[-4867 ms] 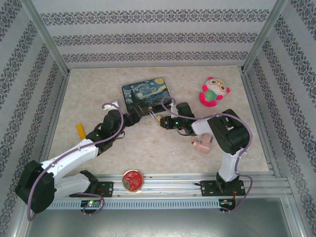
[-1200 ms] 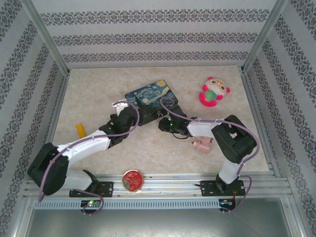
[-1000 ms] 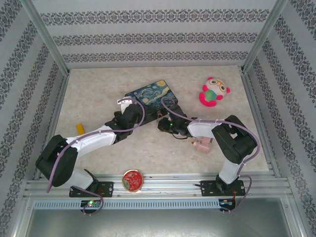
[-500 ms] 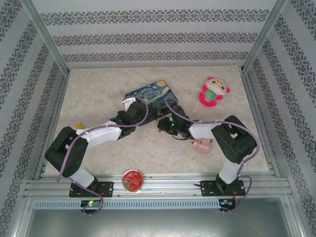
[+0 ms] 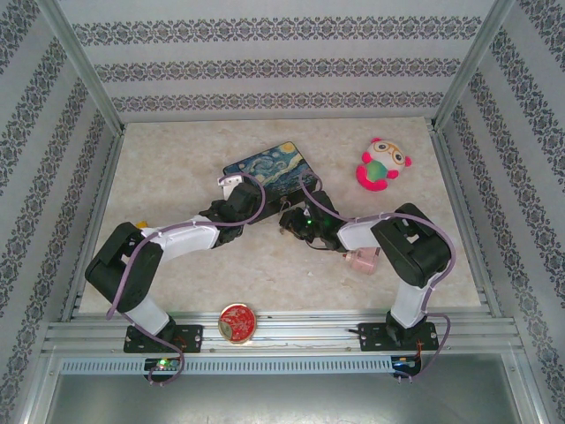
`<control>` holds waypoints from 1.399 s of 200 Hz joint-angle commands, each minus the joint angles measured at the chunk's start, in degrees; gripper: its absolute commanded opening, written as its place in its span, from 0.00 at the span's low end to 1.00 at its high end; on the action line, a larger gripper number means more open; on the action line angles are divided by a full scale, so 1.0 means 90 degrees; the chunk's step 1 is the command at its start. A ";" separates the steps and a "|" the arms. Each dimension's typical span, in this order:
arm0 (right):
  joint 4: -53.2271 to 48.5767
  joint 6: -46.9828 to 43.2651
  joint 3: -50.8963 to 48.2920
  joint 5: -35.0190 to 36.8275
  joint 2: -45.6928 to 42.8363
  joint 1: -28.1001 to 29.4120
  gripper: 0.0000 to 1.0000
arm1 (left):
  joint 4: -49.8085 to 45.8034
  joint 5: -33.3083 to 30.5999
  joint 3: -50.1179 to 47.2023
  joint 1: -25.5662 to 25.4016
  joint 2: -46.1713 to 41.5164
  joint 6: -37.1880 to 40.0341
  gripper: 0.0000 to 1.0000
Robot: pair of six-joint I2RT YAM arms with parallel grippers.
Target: Unlock a padlock with a key
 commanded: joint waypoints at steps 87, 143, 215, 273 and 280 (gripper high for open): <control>0.1076 0.0543 -0.0186 0.0457 0.0221 -0.0127 0.00 | -0.0530 0.0039 -0.0152 0.0110 0.0151 -0.0092 0.99; 0.1872 0.0895 -0.0321 0.0491 0.0527 -0.0174 0.00 | -0.0620 -0.0013 -0.0231 0.0105 0.0068 -0.0092 0.99; 0.2141 0.0992 -0.0392 0.0647 0.0582 -0.0293 0.00 | -0.0647 -0.0022 -0.0307 0.0138 -0.0015 -0.0111 0.99; 0.2188 0.0982 -0.0289 0.0740 0.0714 -0.0435 0.00 | -0.0659 0.0056 -0.0336 0.0168 -0.0017 -0.0102 0.99; 0.2190 0.0982 -0.0284 0.0740 0.0733 -0.0454 0.00 | -0.0670 0.0070 -0.0334 0.0169 -0.0025 -0.0100 0.99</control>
